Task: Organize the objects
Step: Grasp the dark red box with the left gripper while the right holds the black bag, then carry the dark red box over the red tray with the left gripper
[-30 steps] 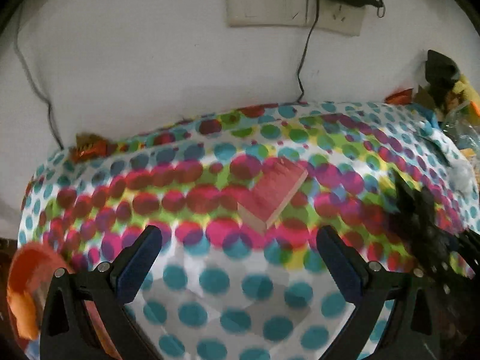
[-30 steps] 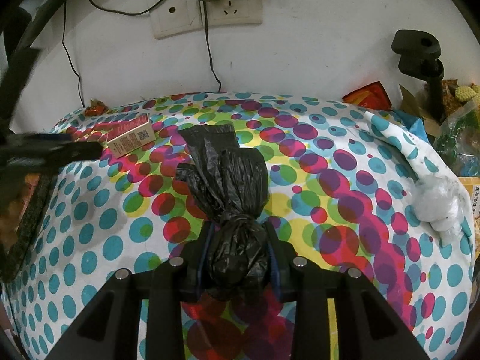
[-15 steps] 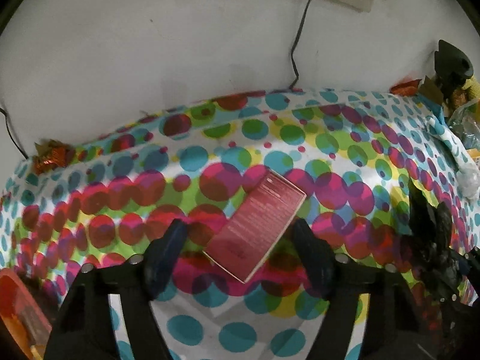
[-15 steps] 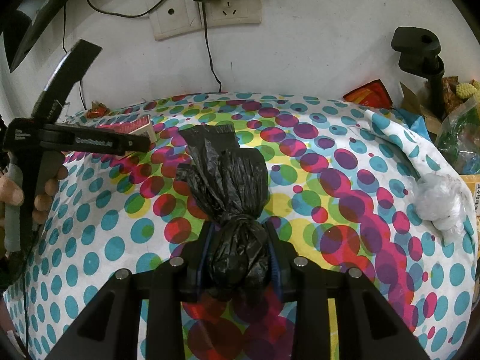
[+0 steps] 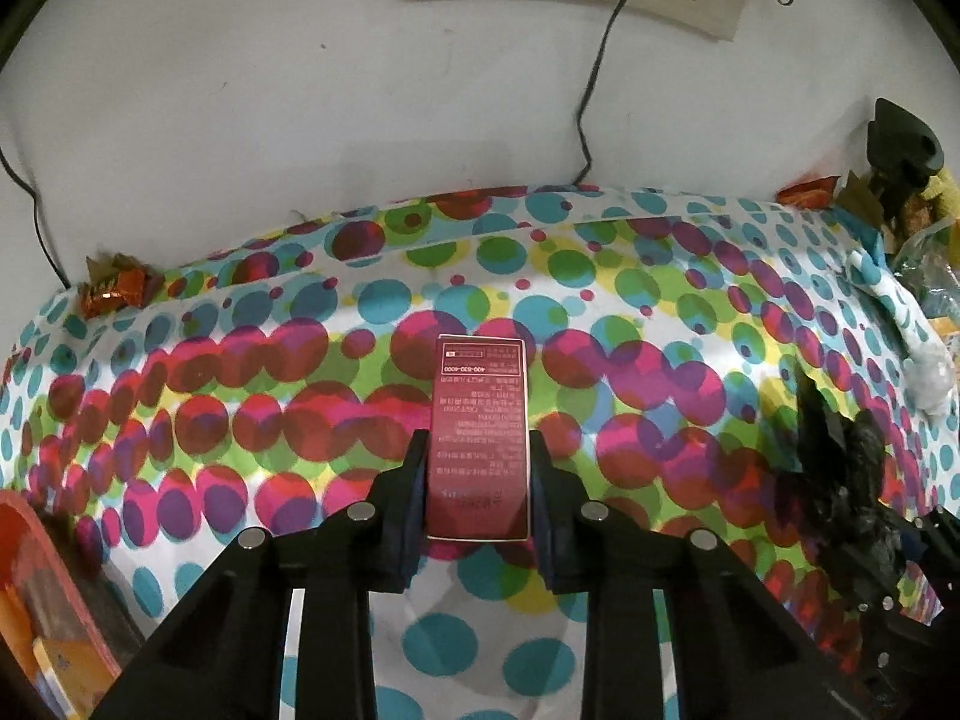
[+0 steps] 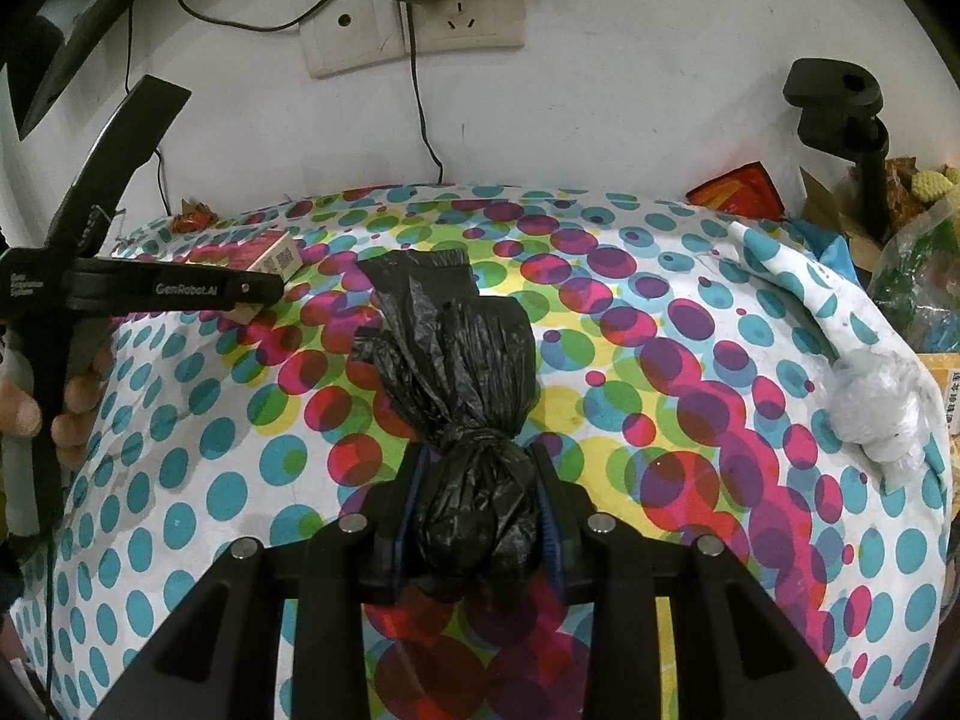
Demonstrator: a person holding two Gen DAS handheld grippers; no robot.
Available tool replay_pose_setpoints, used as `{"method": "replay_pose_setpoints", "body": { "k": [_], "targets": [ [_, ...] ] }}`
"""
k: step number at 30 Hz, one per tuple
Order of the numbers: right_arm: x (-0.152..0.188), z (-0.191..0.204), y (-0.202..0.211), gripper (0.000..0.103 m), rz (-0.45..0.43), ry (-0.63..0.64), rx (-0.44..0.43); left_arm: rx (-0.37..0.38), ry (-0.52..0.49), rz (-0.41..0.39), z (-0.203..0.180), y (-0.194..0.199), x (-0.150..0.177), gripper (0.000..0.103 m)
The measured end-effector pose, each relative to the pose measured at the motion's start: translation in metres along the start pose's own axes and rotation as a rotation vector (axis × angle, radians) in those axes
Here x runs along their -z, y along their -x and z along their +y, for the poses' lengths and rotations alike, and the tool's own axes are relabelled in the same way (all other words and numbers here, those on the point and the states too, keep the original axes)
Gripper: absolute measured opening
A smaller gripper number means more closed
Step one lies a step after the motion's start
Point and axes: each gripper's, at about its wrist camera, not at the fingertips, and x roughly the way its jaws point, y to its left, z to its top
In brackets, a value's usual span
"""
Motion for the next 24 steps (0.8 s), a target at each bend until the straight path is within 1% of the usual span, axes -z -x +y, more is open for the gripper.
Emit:
{"method": "replay_pose_setpoints", "body": {
  "k": [10,13,19,21,24],
  "targets": [
    [0.002,0.001,0.001,0.034,0.002,0.010,0.011,0.010,0.049,-0.003,-0.007,0.017,0.024,0.026],
    [0.003,0.001,0.001,0.034,0.002,0.016,0.017,-0.004,0.042,-0.006,-0.009,0.025,0.035,0.026],
    [0.003,0.005,0.000,0.034,0.005,0.032,0.037,-0.009,0.052,-0.006,-0.005,0.043,0.055,0.026],
    [0.003,0.005,0.000,0.034,0.005,0.032,0.036,-0.022,0.046,-0.009,-0.006,0.048,0.061,0.026],
    [0.003,0.005,0.000,0.034,0.006,0.036,0.041,-0.022,0.032,-0.007,-0.009,0.055,0.070,0.026]
  ]
}}
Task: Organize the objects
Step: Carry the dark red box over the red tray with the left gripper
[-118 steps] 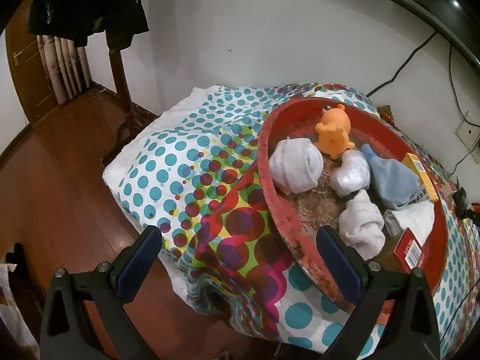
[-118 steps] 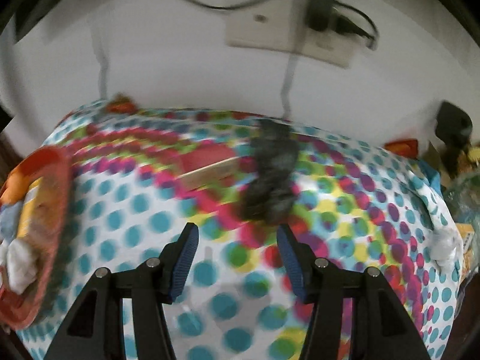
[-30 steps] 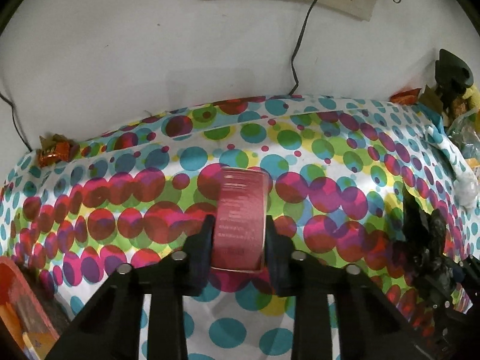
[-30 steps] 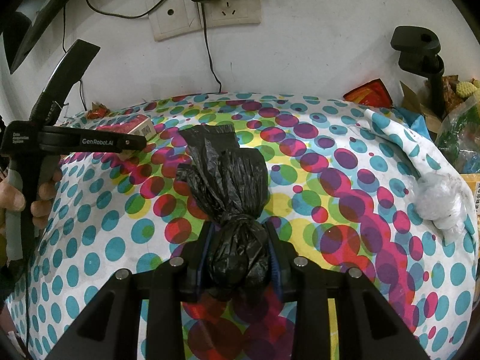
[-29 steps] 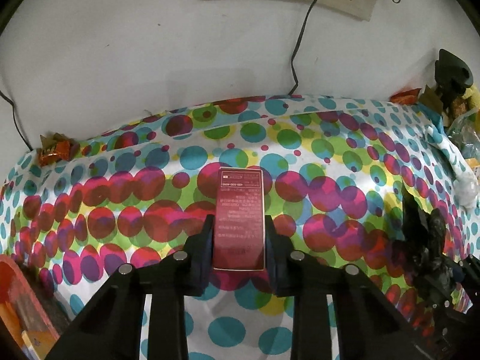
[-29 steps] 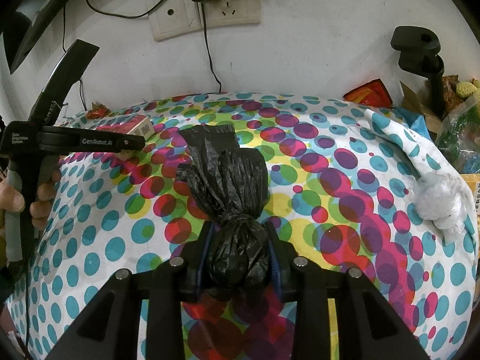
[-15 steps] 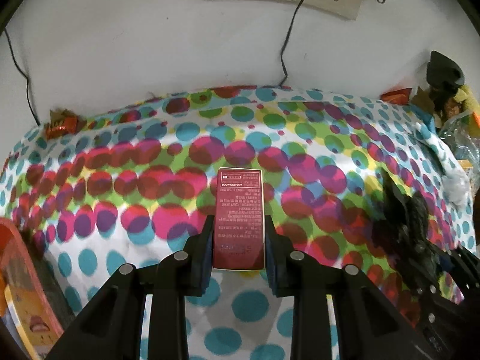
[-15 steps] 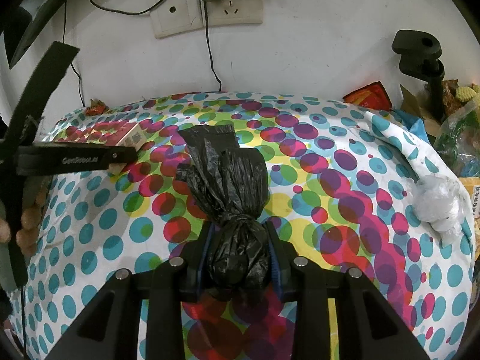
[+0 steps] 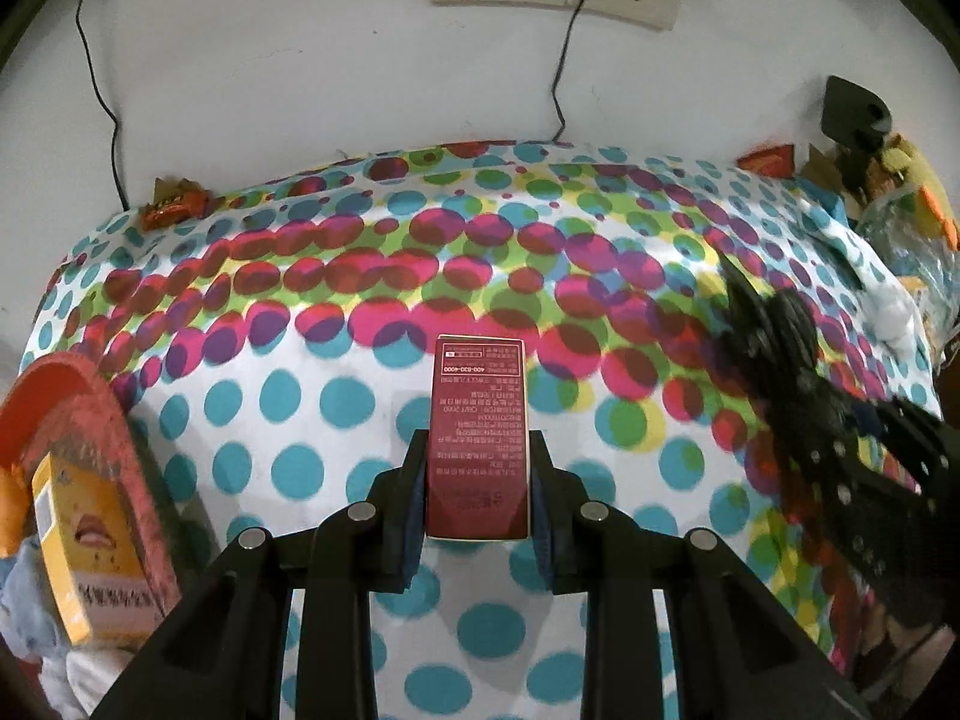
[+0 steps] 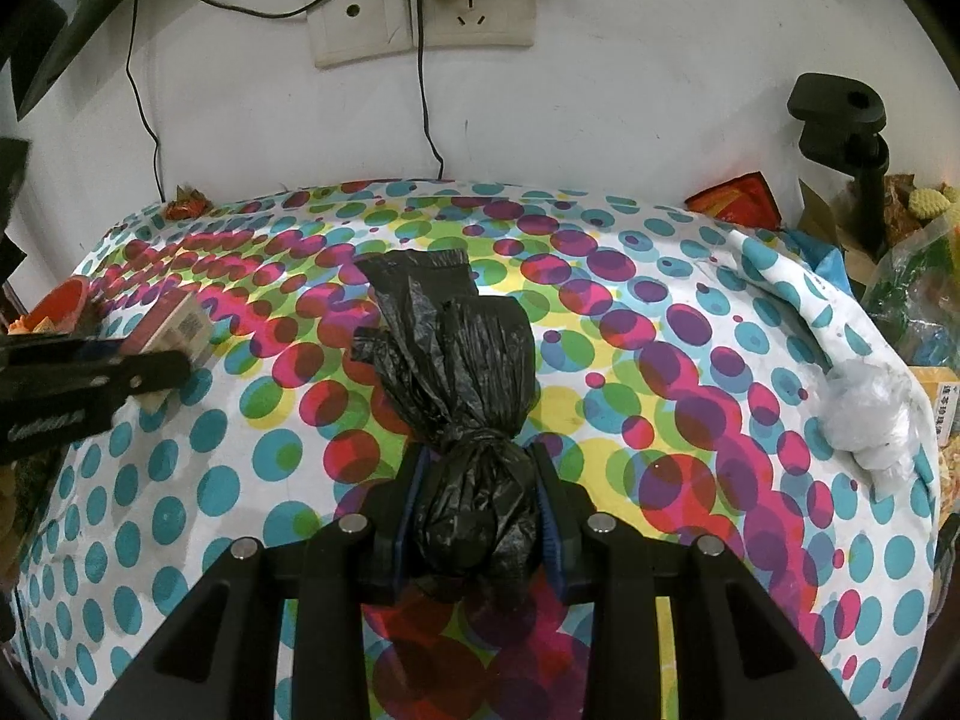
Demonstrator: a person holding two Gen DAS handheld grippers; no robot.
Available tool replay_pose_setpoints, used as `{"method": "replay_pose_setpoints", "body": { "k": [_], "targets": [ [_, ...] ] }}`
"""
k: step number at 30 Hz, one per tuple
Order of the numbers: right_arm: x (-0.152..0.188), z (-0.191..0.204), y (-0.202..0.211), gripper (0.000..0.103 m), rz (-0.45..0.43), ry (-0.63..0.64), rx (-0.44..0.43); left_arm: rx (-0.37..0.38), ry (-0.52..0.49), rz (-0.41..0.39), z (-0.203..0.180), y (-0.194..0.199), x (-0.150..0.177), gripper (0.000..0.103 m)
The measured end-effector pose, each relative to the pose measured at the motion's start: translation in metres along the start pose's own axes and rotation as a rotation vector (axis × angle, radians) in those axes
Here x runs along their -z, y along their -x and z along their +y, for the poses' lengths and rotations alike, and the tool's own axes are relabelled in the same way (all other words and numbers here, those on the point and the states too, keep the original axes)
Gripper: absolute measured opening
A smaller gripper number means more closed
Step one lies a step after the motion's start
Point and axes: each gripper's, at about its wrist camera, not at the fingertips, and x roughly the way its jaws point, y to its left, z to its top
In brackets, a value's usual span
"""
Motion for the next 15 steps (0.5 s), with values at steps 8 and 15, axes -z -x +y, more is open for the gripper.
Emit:
{"method": "replay_pose_setpoints", "body": {
  "k": [8,15],
  "targets": [
    [0.000,0.001,0.000,0.034,0.001,0.006,0.008,0.007,-0.008,0.002,-0.008,0.018,0.024,0.026],
    [0.000,0.002,0.000,0.034,0.003,0.012,0.015,-0.003,-0.012,-0.017,-0.013,0.041,0.046,0.026]
  ]
}}
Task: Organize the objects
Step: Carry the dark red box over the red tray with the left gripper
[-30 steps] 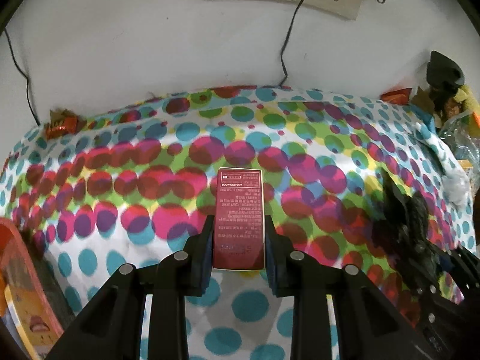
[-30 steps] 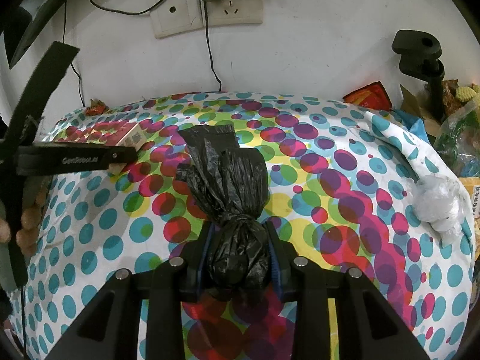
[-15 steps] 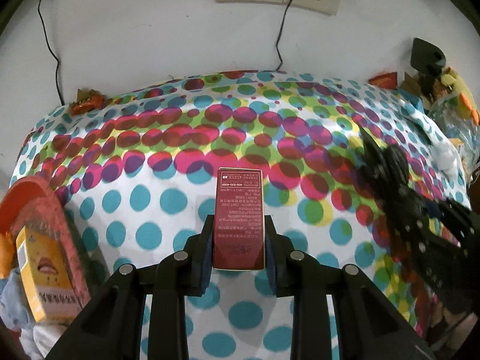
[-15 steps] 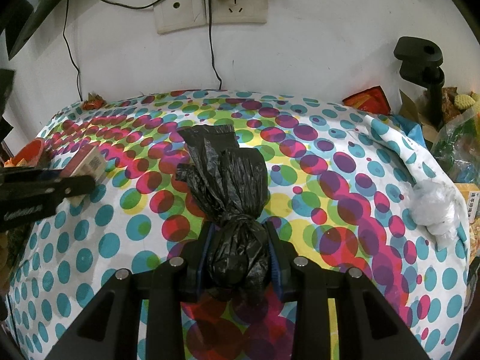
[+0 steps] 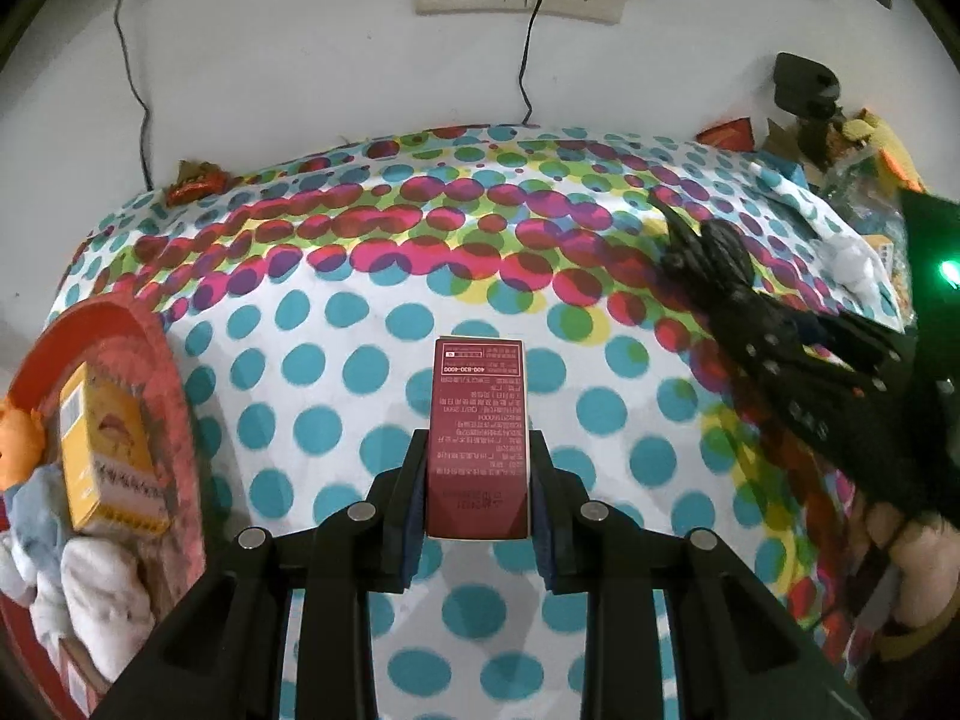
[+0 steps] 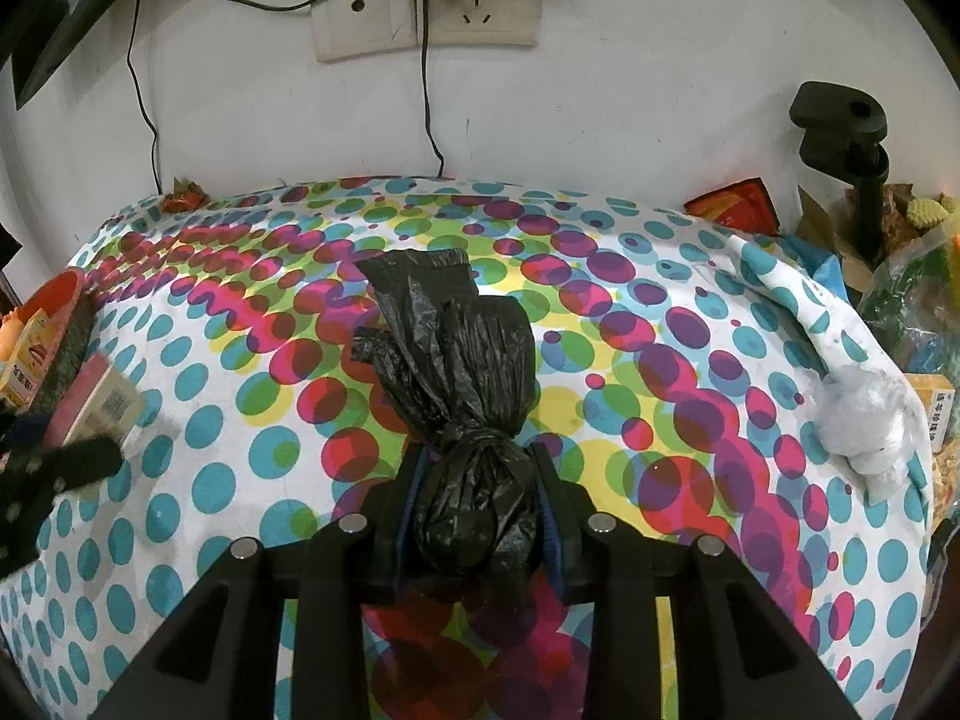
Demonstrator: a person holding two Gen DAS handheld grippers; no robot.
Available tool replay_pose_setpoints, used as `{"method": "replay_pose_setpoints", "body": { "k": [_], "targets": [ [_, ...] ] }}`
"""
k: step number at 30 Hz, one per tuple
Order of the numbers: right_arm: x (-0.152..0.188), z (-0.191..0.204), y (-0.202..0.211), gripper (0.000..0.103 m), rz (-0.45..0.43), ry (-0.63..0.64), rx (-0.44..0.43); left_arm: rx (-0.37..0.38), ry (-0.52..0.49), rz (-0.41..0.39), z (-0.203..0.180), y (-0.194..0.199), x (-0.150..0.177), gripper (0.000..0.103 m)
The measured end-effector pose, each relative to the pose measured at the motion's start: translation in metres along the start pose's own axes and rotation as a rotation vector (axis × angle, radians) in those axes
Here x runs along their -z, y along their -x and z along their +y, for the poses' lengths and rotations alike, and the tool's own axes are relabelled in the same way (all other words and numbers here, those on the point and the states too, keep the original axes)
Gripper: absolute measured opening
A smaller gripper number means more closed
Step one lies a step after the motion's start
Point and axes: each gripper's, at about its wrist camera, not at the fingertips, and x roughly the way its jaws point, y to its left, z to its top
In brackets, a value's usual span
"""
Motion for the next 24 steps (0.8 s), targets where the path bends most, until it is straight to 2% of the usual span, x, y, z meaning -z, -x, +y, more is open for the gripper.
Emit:
{"method": "replay_pose_setpoints", "body": {
  "k": [9,24],
  "targets": [
    [-0.001,0.001,0.000,0.034,0.002,0.010,0.009,-0.002,0.026,-0.013,0.021,0.035,0.025,0.026],
    [-0.002,0.001,0.000,0.034,0.003,0.014,0.013,-0.089,0.165,-0.071,0.107,0.092,0.052,0.026]
  ]
}}
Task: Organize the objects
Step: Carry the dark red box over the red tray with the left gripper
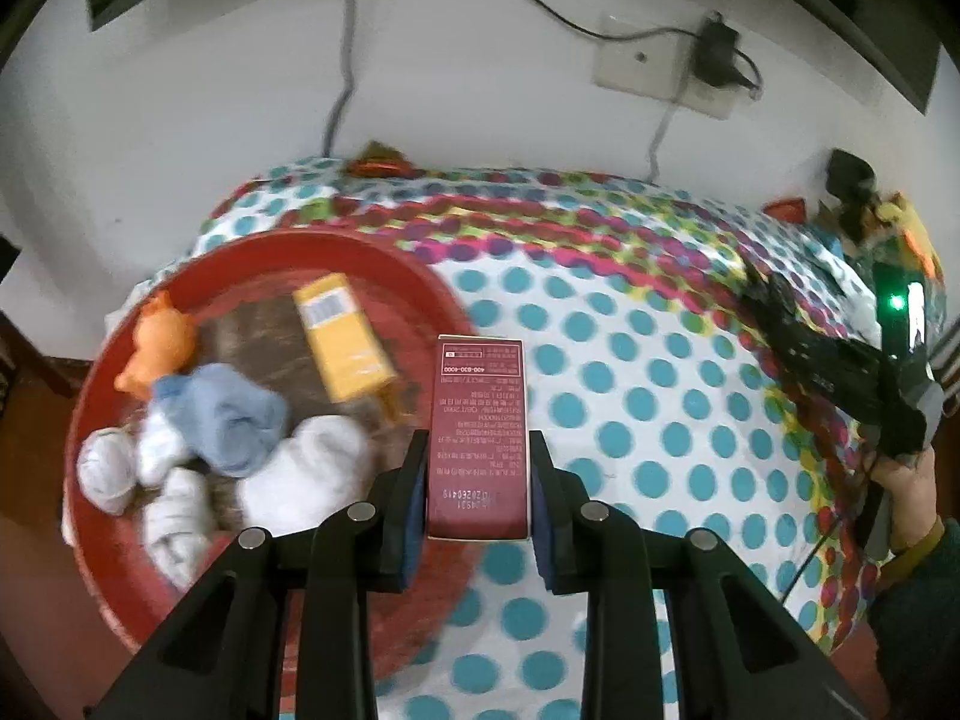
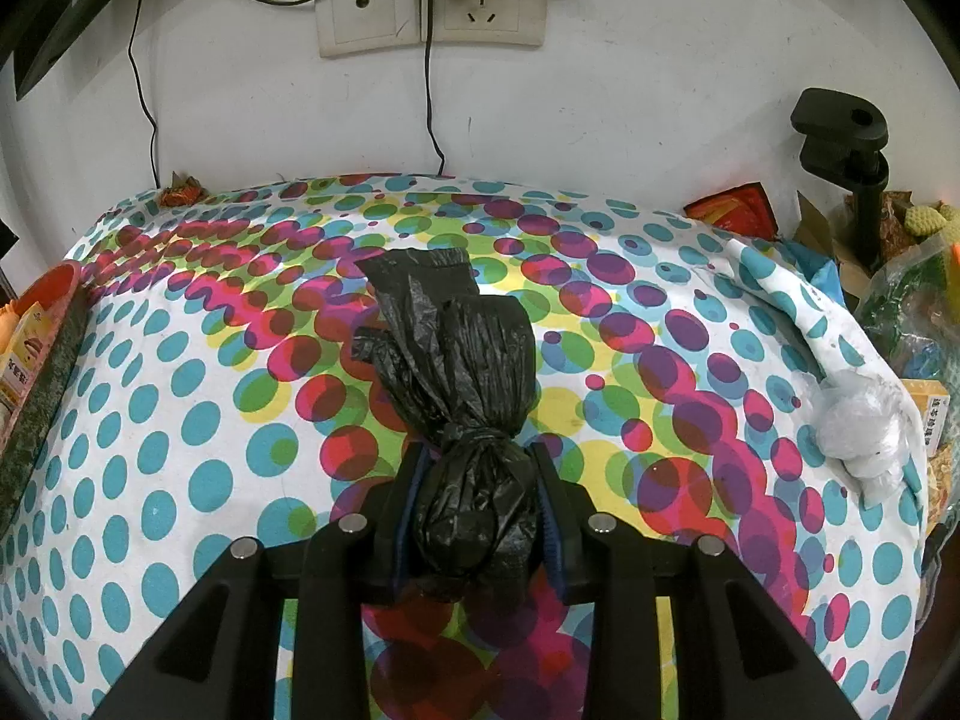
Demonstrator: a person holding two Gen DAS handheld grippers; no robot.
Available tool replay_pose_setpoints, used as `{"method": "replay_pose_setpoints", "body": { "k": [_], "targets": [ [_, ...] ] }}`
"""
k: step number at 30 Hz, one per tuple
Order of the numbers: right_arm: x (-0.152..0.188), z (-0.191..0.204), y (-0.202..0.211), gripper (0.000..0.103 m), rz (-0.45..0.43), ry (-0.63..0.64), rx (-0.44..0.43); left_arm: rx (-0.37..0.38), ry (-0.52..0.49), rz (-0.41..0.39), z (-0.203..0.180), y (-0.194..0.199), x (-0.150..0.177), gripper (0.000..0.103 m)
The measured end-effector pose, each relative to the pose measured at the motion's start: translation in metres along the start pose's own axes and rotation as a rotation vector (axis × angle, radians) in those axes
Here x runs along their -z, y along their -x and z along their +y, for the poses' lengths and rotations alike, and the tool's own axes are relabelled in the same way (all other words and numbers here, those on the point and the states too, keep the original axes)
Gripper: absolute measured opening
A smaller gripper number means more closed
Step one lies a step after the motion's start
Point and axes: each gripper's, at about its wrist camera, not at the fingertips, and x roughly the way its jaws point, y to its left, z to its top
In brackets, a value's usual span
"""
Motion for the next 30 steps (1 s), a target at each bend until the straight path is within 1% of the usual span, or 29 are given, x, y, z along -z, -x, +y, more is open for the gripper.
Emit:
{"method": "replay_pose_setpoints", "body": {
  "k": [4,6,7,8,16,23,30],
  "targets": [
    [0.000,0.000,0.000,0.034,0.000,0.001,0.001,-0.026,0.056,-0.003,0.029,0.006,0.001,0.026],
    [0.000,0.000,0.000,0.034,0.000,-0.001,-0.001,-0.050,0.071,-0.006,0.043,0.008,0.002,0.027],
    [0.000,0.000,0.000,0.034,0.000,-0.001,-0.001,-0.081,0.078,-0.011,0.051,0.008,0.002,0.027],
    [0.000,0.001,0.000,0.034,0.000,0.001,0.001,-0.091,0.082,-0.010,0.056,0.008,0.003,0.027],
    [0.000,0.001,0.000,0.034,0.000,0.000,0.001,-0.123,0.199,0.023,0.109,-0.002,0.013,0.027],
    [-0.001,0.001,0.000,0.034,0.000,0.001,0.001,-0.161,0.222,0.038,0.134,-0.009,0.023,0.027],
    [-0.001,0.001,0.000,0.034,0.000,0.001,0.001,-0.174,0.246,0.047,0.149,-0.013,0.028,0.027]
  ]
}}
